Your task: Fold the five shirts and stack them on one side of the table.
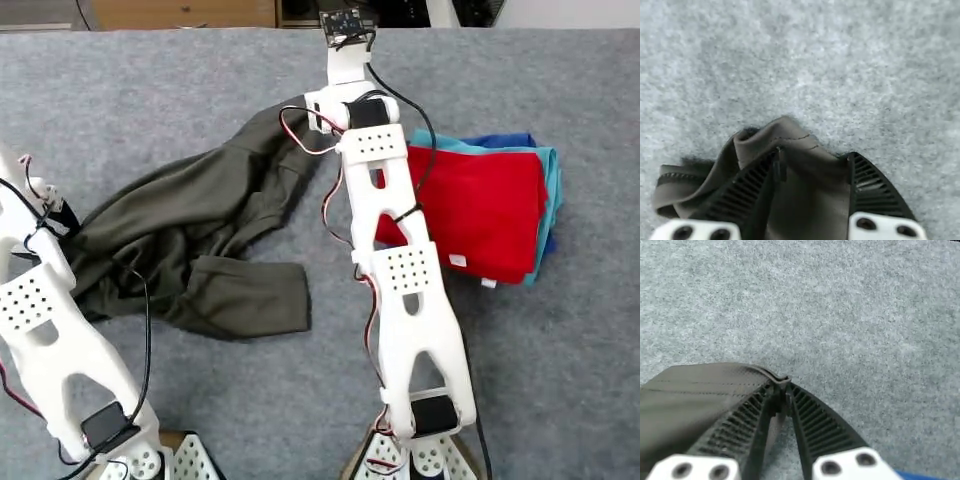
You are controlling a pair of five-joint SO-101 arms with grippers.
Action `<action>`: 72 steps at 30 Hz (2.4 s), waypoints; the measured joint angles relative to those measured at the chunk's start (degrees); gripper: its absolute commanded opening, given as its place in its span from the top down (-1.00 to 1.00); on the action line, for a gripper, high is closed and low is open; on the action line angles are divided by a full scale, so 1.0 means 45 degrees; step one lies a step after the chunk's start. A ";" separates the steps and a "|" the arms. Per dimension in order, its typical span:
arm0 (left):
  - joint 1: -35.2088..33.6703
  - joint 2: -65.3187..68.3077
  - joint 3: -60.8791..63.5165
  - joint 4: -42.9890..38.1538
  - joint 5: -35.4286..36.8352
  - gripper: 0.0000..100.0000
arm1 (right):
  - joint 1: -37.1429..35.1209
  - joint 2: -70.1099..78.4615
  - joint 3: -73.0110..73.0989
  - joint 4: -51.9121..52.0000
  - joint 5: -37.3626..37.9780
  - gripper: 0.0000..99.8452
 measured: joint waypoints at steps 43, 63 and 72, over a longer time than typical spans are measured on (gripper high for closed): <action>-0.0020 -0.1758 -0.0410 0.0000 -0.1309 0.61 | 0.0000 0.0000 0.0000 0.0000 0.0000 1.00; -0.0020 -0.0684 0.0332 0.0000 -0.1328 0.82 | 0.0000 0.0000 0.0000 0.0000 0.0000 1.00; -0.0020 -0.0684 0.0332 -0.0703 -0.1328 0.96 | 0.0000 0.0000 0.0000 0.0000 0.0000 1.00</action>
